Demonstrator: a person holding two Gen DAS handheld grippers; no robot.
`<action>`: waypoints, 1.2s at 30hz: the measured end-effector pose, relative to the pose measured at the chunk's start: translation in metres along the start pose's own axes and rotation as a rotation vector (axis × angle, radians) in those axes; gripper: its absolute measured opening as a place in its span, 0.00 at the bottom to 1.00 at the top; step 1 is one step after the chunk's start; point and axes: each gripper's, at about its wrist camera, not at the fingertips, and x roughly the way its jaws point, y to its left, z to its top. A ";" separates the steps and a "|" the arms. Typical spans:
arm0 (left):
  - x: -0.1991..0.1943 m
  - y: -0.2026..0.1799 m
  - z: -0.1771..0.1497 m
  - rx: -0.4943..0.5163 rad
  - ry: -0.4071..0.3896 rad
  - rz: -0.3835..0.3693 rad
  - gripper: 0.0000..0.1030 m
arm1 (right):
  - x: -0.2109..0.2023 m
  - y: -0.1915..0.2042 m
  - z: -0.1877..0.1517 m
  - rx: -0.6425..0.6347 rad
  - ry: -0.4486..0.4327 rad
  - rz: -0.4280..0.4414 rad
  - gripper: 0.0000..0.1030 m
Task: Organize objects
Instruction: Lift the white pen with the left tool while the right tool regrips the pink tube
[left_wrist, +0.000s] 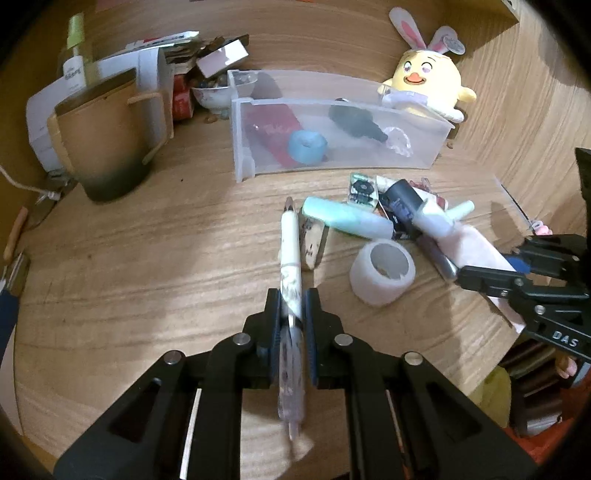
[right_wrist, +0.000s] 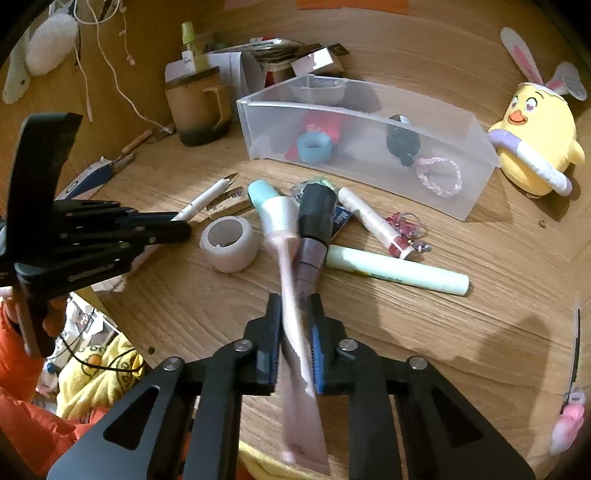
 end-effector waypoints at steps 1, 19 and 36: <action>0.001 0.000 0.001 -0.001 -0.002 0.004 0.10 | -0.002 0.000 0.000 0.001 -0.005 0.001 0.11; -0.030 -0.005 0.025 -0.049 -0.127 0.004 0.10 | -0.031 -0.010 0.014 0.051 -0.114 0.011 0.07; -0.034 -0.010 0.037 -0.050 -0.157 -0.027 0.10 | -0.024 -0.007 0.013 0.046 -0.072 0.075 0.49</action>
